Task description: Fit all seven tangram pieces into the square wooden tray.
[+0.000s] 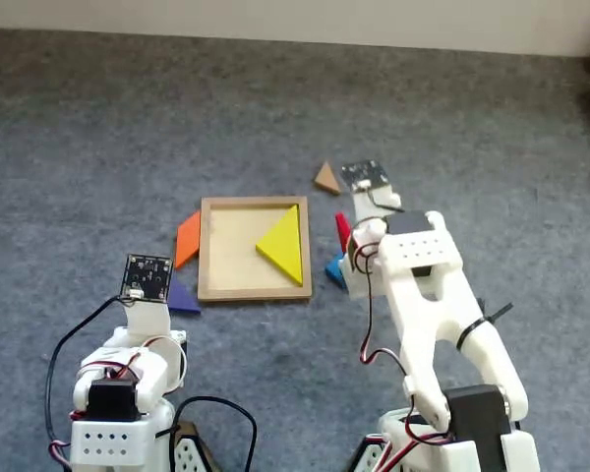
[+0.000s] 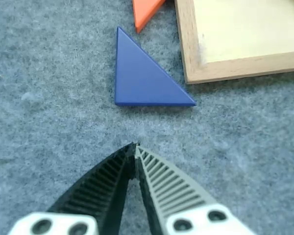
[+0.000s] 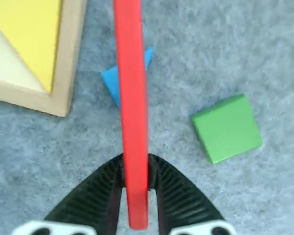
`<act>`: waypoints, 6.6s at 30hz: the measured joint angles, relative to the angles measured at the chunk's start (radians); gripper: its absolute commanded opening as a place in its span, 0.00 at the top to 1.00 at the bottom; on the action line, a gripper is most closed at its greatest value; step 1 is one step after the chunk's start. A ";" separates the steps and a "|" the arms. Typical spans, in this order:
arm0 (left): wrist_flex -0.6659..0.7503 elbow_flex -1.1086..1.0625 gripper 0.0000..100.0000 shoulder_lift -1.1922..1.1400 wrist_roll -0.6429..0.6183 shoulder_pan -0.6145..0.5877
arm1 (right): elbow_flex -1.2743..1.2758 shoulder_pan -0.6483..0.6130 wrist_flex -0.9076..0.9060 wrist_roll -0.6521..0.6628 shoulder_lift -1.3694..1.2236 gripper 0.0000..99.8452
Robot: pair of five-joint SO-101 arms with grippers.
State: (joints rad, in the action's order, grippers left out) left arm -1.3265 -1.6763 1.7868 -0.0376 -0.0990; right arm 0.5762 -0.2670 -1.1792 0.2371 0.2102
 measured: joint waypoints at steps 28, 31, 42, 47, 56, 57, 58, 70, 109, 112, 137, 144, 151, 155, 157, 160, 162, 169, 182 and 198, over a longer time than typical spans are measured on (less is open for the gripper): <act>0.000 0.000 0.99 0.000 0.000 0.000 | -0.041 -0.328 0.388 0.672 0.000 0.99; 0.000 0.000 0.99 0.000 0.000 0.000 | 0.069 -0.342 0.543 0.743 0.000 0.99; 0.000 0.000 0.99 0.000 0.000 0.000 | 0.199 -0.361 0.790 0.812 -0.089 0.94; 0.000 0.000 0.99 0.000 0.000 0.000 | 0.199 -0.361 0.790 0.812 -0.103 0.79; 0.000 0.000 0.99 0.000 0.000 0.000 | 0.247 -0.371 0.726 0.812 0.121 0.78; 0.000 0.000 0.99 0.000 0.000 0.000 | 0.247 -0.371 0.703 0.812 0.147 0.78; 0.000 0.000 0.99 0.000 0.000 0.000 | 0.247 -0.371 0.681 0.812 0.169 0.78; 0.000 0.000 0.99 0.000 0.000 0.000 | 0.247 -0.370 0.496 0.508 0.350 1.00; 0.000 0.000 0.99 0.000 0.000 0.000 | -0.446 0.206 -0.137 0.430 -0.537 0.75; 0.000 0.000 0.99 0.000 0.000 0.000 | -0.460 0.204 -0.164 0.462 -0.559 0.75; 0.000 0.000 0.99 0.000 0.000 0.000 | -0.505 0.230 -0.164 0.489 -0.609 0.96; 0.000 0.000 0.99 0.000 0.000 0.000 | -0.491 0.230 -0.164 0.489 -0.580 0.96; 0.000 0.000 0.99 0.000 0.000 0.000 | -0.486 0.193 -0.204 0.454 -0.362 0.96; 0.000 0.000 0.99 0.000 0.000 0.000 | -0.486 0.106 -0.210 0.394 -0.311 0.96; 0.000 0.000 0.99 0.000 0.000 0.000 | -0.486 0.041 -0.186 0.359 -0.302 0.96; 0.000 0.000 0.99 0.000 0.000 0.000 | -0.511 -0.049 -0.124 0.299 -0.295 0.96; 0.000 0.000 0.99 0.000 0.000 0.000 | -0.532 -0.092 -0.080 0.265 -0.295 0.96; 0.000 0.000 0.99 0.000 0.000 0.000 | -0.548 -0.213 0.123 0.190 -0.295 0.96; 0.000 0.000 0.99 0.000 0.000 0.000 | -0.545 -0.390 0.428 0.138 -0.525 0.96; 0.000 0.000 0.99 0.000 0.000 0.000 | -0.548 -0.437 0.434 0.107 -0.621 0.83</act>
State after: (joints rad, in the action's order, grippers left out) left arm -1.3265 -1.6763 1.7868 -0.0376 -0.0990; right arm 0.0284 -0.7043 -0.7449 0.3445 -0.4112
